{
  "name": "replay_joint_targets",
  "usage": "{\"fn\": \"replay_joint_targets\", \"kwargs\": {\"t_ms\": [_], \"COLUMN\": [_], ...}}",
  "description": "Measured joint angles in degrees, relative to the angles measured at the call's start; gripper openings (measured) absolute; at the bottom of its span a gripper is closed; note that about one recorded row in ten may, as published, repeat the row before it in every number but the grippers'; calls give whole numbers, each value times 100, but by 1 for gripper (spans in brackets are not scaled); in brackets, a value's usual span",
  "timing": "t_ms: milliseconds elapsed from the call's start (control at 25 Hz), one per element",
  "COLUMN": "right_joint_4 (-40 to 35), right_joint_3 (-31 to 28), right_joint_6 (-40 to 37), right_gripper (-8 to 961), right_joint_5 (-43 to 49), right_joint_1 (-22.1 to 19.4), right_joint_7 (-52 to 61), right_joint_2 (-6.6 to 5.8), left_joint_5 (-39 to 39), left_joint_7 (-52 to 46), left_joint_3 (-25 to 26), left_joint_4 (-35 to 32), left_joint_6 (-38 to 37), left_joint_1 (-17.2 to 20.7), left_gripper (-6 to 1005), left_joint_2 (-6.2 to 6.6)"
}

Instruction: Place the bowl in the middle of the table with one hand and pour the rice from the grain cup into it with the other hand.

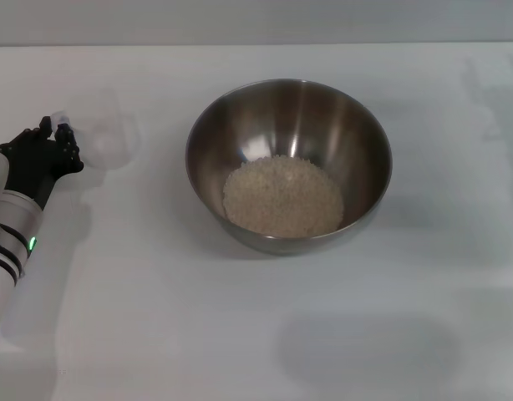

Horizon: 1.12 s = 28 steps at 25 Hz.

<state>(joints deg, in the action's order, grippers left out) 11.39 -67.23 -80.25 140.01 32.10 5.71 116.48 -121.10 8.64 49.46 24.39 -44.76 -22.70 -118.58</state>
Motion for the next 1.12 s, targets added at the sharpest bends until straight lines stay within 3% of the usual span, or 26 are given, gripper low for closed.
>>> {"fn": "replay_joint_targets", "kwargs": {"t_ms": [160, 400, 480, 720, 960, 1120], "right_joint_4": [5, -5, -1, 10, 17, -4], "right_joint_3": [0, 0, 0, -8, -39, -44], "right_joint_6": [0, 26, 36, 42, 3, -99], "right_gripper": [714, 713, 713, 713, 714, 713], "right_joint_5": [0, 0, 0, 0, 0, -22], "right_joint_1": [-2, 26, 37, 57, 28, -48], "right_joint_7": [0, 0, 0, 0, 0, 0], "right_joint_2": [0, -3, -7, -12, -8, 42], "left_joint_5": [-81, -238, -244, -837, -1473, -1499], "left_joint_7": [-11, -81, -84, -87, -423, -1031], "left_joint_3": [0, 27, 23, 5, -5, 24], "left_joint_4": [26, 214, 347, 729, 846, 422], "left_joint_6": [-1, -274, -483, -981, -2556, -3301], "left_joint_1": [46, 399, 624, 1366, 2023, 1882], "left_gripper": [90, 273, 425, 559, 559, 559], "left_joint_2": [7, 13, 23, 44, 21, 18]}}
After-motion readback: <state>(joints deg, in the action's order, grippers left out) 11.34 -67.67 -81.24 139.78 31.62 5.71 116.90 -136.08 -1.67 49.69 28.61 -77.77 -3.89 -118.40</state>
